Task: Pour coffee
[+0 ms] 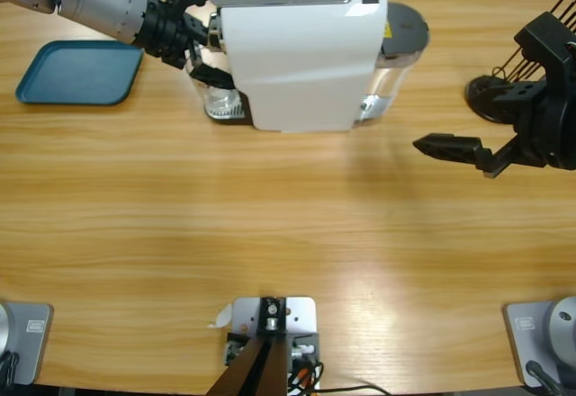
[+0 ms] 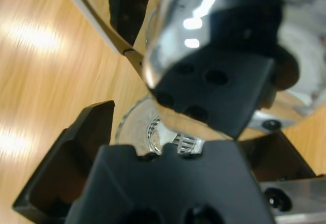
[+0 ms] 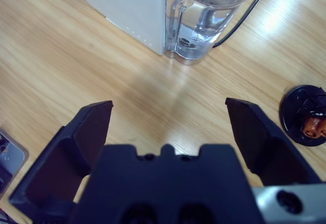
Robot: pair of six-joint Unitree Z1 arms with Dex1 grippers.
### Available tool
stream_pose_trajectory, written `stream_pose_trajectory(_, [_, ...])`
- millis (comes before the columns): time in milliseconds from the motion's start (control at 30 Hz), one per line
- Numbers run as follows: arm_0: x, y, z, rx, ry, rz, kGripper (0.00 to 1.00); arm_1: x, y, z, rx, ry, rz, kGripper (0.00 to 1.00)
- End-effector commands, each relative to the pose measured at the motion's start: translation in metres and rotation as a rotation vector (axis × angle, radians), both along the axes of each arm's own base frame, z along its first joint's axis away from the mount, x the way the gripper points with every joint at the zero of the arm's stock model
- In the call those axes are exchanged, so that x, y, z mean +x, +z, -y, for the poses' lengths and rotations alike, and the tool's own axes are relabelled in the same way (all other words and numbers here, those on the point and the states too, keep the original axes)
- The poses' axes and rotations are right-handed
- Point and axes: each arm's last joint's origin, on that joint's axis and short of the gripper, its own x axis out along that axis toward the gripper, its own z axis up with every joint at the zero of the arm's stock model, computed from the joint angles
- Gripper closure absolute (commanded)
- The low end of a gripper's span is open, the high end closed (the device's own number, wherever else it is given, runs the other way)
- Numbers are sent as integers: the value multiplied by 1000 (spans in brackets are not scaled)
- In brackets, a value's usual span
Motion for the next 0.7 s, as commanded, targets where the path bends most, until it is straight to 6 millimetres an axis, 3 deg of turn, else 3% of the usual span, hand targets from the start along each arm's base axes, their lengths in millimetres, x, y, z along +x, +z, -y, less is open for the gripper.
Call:
stream_pose_trajectory(33, [-8,-14,-12,-6,16,-49,101,0,-15,4,-37,-21,-52,18])
stream_pose_trajectory(367, [-14,0,-32,-46,61,-12,96,0,-15,4,-41,-22,-53,18])
stream_pose_trajectory(700, [-39,14,-43,-80,68,-20,92,0,-12,4,-38,-17,-45,18])
